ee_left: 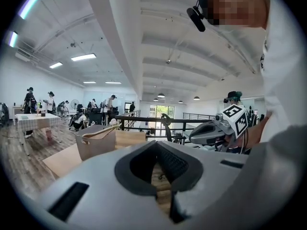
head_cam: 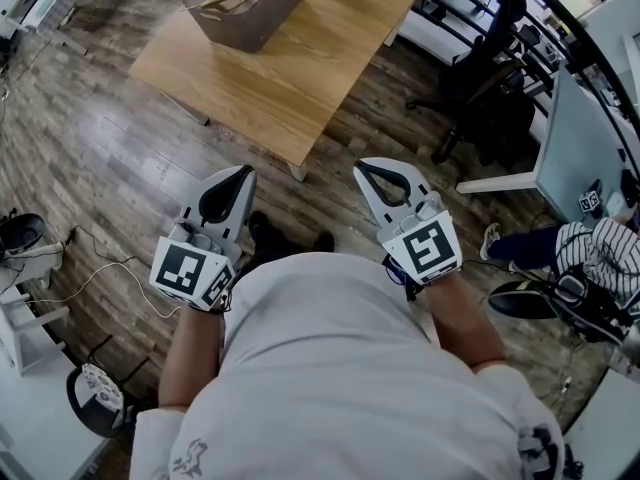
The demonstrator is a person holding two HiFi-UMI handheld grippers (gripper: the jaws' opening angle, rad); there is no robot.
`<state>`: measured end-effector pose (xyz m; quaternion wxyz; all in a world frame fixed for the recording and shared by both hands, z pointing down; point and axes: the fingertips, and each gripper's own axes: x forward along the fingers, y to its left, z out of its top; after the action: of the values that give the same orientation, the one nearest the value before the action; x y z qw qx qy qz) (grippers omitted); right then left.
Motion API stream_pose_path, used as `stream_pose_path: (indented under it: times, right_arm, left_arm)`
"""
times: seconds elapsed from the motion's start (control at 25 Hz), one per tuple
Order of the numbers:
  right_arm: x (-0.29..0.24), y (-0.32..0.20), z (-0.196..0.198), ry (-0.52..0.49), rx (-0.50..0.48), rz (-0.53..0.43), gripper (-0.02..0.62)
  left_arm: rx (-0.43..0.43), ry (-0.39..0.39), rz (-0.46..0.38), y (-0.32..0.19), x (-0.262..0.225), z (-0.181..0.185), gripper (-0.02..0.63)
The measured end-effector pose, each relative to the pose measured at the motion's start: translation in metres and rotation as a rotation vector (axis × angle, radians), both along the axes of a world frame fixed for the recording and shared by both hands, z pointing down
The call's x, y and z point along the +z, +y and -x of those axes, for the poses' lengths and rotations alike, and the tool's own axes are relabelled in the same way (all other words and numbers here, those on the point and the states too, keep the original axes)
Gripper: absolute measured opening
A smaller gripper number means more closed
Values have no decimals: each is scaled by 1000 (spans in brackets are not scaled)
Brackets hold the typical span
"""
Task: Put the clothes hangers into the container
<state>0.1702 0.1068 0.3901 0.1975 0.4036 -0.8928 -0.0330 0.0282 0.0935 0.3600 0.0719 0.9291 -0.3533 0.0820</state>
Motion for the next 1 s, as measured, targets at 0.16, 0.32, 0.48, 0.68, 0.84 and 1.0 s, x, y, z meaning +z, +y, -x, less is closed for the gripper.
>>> stream_pose_path:
  times: [0.16,0.32,0.48,0.68,0.84,1.0]
  right_arm:
    - [1,12,-10,-20,-4,5,6]
    - [4,17,-15,-38,-7,13,6]
    - [6,20,-16,-31,-16,14,6]
    - [4,19,-12,-32,-28,16,6]
    - [4,17,-10,-28,-33,16,6]
    - [5,15,-10,-28,-34,13,6]
  left_arm:
    - [-2,-12,-3,10,-1,-9,6]
    - [-10,-9,-7,13,-2,-13,6]
    - [-14,-8,-5,18,0,-16,6]
    - [-23,-3,-7,18,-2,-14,6]
    - [-28,2,-5,18,-1,-13,6]
    - [-25,4,-6,18,-1,-14,6]
